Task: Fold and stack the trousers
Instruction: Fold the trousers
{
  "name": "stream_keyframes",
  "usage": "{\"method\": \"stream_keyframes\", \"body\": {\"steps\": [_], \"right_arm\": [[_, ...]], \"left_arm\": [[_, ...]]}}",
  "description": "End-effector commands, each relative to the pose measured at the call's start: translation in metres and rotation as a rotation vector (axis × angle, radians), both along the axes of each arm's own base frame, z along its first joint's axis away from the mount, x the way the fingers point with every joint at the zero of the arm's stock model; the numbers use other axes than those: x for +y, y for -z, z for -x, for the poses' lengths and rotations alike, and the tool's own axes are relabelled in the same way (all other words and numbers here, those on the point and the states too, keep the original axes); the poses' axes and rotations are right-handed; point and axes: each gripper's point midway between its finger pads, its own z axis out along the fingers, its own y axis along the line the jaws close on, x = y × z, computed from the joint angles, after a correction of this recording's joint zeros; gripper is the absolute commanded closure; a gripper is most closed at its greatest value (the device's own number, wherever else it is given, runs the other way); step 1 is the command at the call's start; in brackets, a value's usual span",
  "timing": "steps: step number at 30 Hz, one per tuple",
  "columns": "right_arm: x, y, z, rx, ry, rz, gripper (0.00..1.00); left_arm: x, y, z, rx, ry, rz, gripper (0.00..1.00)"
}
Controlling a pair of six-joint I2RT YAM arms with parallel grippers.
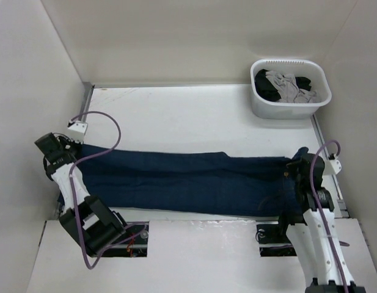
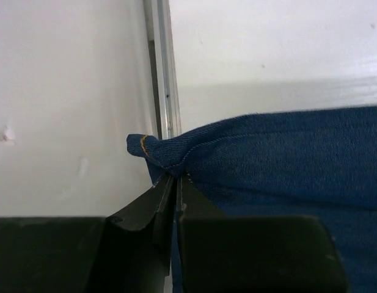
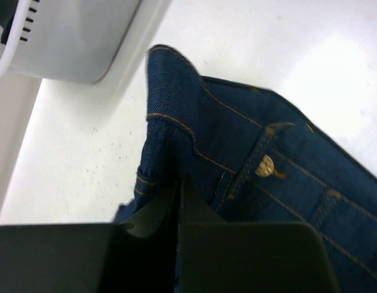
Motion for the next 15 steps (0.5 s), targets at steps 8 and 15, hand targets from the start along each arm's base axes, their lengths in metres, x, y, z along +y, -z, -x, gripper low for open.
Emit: {"method": "stream_keyframes", "body": {"steps": [8, 15], "right_arm": [[0.006, 0.031, 0.076, 0.138, 0.192, -0.194, 0.88], [0.046, 0.033, 0.123, 0.216, 0.167, -0.44, 0.0]], "left_arm": [[0.005, -0.029, 0.033, -0.059, -0.085, -0.174, 1.0], [-0.001, -0.013, 0.051, -0.012, -0.089, -0.193, 1.0]]}}
